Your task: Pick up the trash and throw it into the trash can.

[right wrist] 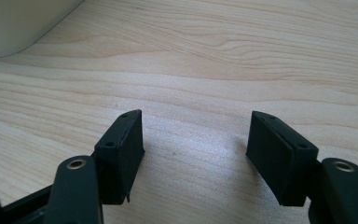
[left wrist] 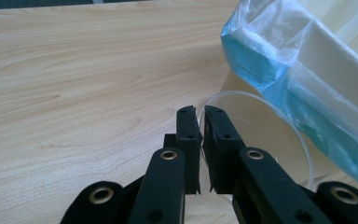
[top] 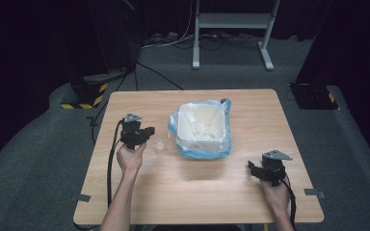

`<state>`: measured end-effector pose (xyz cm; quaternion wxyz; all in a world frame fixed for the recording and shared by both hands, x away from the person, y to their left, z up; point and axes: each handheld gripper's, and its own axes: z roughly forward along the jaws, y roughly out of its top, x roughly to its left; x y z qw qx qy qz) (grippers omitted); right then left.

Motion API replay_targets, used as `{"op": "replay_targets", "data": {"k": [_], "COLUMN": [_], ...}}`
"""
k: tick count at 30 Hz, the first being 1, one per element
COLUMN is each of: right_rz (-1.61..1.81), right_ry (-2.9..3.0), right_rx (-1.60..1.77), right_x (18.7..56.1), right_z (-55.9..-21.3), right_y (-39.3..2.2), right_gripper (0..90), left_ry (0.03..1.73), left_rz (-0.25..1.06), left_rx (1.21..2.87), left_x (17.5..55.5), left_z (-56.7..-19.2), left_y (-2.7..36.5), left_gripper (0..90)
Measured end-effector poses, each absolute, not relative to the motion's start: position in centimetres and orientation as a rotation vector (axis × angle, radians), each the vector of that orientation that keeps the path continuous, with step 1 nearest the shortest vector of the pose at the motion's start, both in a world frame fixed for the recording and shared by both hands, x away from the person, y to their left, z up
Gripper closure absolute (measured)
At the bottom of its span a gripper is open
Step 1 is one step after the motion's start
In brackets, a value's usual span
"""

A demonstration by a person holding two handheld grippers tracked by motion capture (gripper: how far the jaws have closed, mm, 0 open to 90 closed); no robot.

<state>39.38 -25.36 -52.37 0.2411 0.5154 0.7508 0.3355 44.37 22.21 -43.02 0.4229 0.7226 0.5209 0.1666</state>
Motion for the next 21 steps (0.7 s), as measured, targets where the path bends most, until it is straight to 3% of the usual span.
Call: {"op": "replay_targets", "data": {"k": [21], "right_rz": [0.918], "right_ry": [2.054], "right_rx": [1.41], "right_x": [39.4], "right_z": [-52.4], "right_y": [-25.4], "right_gripper": [35.9], "left_ry": [1.264], "left_rz": [0.37], "left_rx": [1.765], "left_x": [43.1], "left_z": [-39.8], "left_y": [23.0], "left_gripper": [84.8]}}
